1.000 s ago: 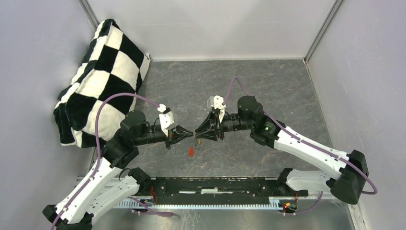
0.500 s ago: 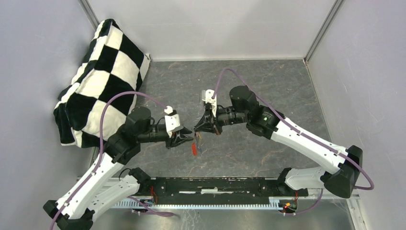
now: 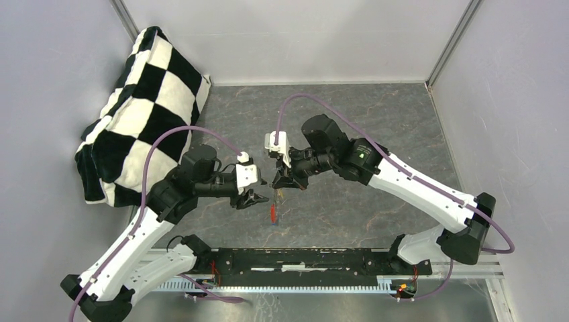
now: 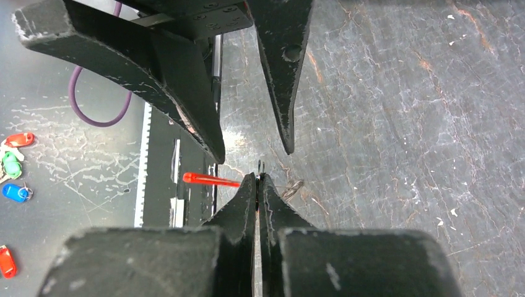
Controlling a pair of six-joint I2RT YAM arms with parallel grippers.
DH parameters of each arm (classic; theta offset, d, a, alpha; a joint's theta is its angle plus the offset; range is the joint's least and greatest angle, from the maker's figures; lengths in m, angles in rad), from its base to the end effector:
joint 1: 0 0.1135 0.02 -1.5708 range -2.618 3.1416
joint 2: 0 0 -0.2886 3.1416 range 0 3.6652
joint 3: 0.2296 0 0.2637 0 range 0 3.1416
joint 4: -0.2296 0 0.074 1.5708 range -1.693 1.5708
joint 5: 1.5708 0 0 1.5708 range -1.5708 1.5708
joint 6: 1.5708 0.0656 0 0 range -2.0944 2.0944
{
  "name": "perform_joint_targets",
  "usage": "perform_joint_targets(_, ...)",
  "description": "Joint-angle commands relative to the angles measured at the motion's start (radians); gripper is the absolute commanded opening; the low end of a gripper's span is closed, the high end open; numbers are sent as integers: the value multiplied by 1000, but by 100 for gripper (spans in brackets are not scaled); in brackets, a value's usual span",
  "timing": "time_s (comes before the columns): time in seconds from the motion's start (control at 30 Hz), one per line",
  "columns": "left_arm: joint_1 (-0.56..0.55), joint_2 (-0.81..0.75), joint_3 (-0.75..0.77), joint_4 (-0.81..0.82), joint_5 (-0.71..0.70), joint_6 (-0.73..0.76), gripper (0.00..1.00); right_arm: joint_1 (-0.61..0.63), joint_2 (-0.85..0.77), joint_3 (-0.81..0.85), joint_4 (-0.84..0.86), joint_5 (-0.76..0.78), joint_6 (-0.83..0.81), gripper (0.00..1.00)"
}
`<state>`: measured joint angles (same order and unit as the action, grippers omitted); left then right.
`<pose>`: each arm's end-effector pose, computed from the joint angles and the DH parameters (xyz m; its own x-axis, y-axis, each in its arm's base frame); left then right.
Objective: Put the keys on the keyring
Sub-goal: Insert the key onto the keyring.
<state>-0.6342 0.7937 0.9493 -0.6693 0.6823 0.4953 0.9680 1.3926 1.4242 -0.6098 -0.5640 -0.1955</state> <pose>0.1131 -0.1345 0.3570 0.0806 0.3987 -0.9135 0.9820 0.1254 0.1413 0.1593 0.2934 0.3949 -0.1194 -0.4631 -0.8782 -0.9921 0.0208 0.1239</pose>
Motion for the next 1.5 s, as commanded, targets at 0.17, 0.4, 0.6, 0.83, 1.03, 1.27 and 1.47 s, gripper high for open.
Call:
perform_joint_targets(0.17, 4, -28, 27, 82, 4, -2, 50, 31, 44, 103, -53, -19, -35, 1)
perform_joint_targets(0.4, 4, -21, 35, 85, 35, -6, 48, 39, 50, 115, -59, -28, -38, 1)
perform_joint_targets(0.6, 4, 21, 49, 21, 98, 28, 32, 43, 56, 130, -57, -45, -36, 1)
perform_joint_targets(0.83, 4, 57, 73, -43, 107, 72, 20, 47, 57, 127, -47, -82, -35, 1)
perform_joint_targets(1.03, 4, 55, 65, -13, 95, 55, 2, 47, 50, 119, -24, -100, -25, 5)
perform_joint_targets(1.27, 4, -22, 0, 130, 56, -98, 2, 31, -41, 15, 89, -72, 20, 33)
perform_joint_targets(1.47, 4, -45, -27, 261, 75, -245, 2, -57, -169, -162, 337, -114, 155, 64)
